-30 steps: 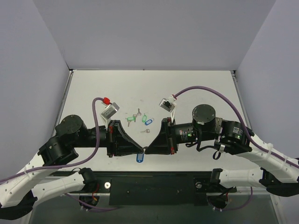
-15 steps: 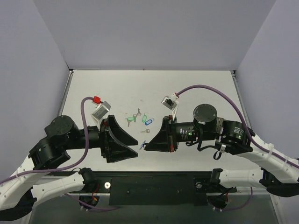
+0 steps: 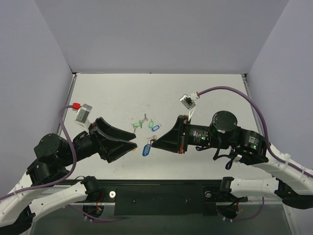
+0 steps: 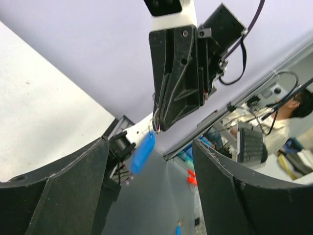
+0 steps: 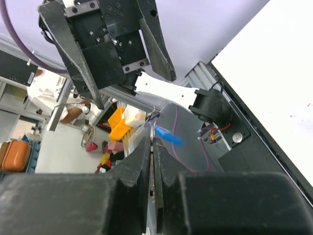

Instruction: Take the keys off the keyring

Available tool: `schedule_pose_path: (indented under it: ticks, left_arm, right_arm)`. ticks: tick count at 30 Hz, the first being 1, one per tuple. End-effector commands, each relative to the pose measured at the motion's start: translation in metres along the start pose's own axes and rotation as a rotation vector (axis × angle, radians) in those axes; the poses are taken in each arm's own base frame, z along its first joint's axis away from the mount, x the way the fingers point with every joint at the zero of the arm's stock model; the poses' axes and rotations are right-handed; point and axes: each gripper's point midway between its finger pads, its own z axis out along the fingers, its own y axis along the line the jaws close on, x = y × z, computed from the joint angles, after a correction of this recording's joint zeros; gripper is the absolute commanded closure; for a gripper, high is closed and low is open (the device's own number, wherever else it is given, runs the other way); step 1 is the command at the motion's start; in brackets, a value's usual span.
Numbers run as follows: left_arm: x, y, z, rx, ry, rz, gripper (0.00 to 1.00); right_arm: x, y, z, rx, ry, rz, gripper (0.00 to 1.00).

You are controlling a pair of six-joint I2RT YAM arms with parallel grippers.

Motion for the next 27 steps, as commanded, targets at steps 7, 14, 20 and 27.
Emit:
schedule_pose_path:
  ticks: [7,14,20,27]
  left_arm:
    - [-0.024,-0.016,0.027,0.138,-0.147,-0.084,0.25]
    - [-0.019,-0.017,0.037,0.167,-0.126,-0.103,0.32]
    - [-0.017,-0.015,0.038,0.174,-0.131,-0.121,0.38]
    - [-0.015,-0.014,0.039,0.177,-0.124,-0.133,0.44]
  right_arm:
    - [-0.036,0.016,0.006,-0.068,-0.177,0.022,1.00]
    - [-0.038,0.018,0.003,-0.073,-0.187,0.020,1.00]
    - [-0.041,0.018,-0.001,-0.071,-0.204,0.013,1.00]
    - [-0.042,0.017,-0.005,-0.065,-0.222,0.009,1.00]
